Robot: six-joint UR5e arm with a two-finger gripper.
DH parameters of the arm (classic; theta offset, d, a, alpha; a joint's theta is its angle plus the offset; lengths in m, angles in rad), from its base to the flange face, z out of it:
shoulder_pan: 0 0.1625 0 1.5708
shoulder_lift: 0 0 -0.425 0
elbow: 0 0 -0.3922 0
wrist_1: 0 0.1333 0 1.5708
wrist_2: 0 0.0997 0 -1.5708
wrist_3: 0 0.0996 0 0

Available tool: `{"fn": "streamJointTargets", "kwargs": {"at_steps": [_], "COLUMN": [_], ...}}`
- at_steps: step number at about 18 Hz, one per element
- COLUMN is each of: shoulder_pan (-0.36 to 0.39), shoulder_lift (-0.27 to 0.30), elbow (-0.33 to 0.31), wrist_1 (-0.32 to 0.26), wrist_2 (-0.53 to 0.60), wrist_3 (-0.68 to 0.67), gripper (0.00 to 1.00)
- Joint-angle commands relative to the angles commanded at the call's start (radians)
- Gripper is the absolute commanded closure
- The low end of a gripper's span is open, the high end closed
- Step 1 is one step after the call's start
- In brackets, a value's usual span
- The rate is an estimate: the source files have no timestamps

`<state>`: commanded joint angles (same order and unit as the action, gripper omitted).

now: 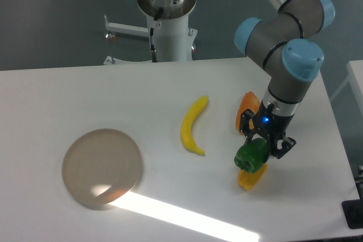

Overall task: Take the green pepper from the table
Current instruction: 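Lift the green pepper up off the table and raise it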

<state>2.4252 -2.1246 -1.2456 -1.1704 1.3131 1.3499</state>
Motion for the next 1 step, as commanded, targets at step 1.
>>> {"fn": "streamJointTargets", "kwargs": {"at_steps": [1], "shoulder_pan": [0.000], "shoulder_lift": [-0.002], "elbow": [0.000], "wrist_1": [0.000], "wrist_2": [0.002], "wrist_3": [0.000], "gripper": [0.64]}}
